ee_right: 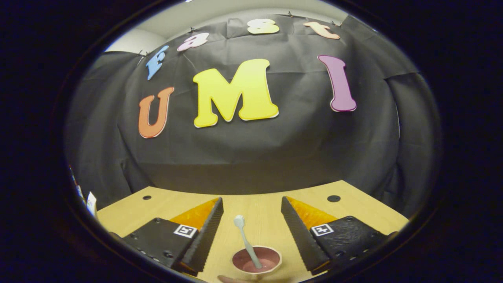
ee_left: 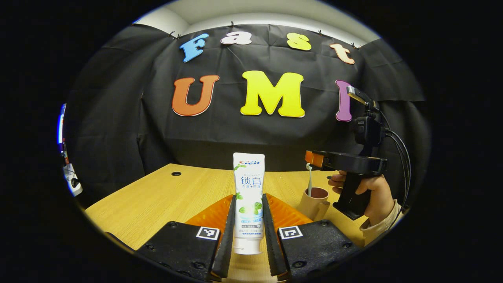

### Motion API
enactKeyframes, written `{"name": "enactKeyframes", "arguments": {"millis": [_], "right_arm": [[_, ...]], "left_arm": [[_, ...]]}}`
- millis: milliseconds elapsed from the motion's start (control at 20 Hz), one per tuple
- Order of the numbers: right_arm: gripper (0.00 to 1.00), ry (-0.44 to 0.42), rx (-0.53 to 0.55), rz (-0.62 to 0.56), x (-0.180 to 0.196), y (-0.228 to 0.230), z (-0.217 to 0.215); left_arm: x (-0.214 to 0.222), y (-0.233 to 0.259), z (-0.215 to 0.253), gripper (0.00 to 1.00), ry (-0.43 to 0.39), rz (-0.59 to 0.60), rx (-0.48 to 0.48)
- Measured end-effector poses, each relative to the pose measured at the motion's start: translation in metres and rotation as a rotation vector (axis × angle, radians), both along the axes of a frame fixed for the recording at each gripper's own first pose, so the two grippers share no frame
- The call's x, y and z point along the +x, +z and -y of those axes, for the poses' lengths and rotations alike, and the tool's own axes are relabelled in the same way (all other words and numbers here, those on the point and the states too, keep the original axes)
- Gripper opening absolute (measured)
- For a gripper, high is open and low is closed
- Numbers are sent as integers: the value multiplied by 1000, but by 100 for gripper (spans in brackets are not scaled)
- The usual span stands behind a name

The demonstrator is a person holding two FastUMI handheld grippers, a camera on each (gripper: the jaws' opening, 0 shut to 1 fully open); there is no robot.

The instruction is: Put the toothbrush and toothpaste on the desktop into the cup, then pick up the cup and place it on the coaster on the desktop.

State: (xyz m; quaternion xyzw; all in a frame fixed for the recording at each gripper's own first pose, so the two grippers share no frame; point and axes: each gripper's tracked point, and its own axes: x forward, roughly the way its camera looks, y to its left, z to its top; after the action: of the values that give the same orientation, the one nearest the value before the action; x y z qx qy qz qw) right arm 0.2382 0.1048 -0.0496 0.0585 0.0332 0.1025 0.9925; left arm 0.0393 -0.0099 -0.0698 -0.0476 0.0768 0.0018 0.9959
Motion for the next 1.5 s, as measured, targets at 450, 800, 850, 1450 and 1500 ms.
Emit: {"name": "enactKeyframes", "arguments": {"millis": [450, 800, 850, 1450, 1500], "right_arm": [[96, -6, -97, 86, -53, 0, 50], [95, -56, -154, 118, -107, -21, 117], [95, -56, -146, 104, -111, -26, 125], [95, -93, -76, 67, -112, -37, 181], [93, -101, -69, 68, -111, -36, 185]], "left_arm": [[23, 8, 29, 40, 10, 26, 10], [76, 22, 85, 40, -37, 54, 16], [82, 24, 94, 40, -45, 62, 23], [145, 50, 175, 40, -171, 193, -43], [147, 48, 178, 40, -175, 191, -43]]}}
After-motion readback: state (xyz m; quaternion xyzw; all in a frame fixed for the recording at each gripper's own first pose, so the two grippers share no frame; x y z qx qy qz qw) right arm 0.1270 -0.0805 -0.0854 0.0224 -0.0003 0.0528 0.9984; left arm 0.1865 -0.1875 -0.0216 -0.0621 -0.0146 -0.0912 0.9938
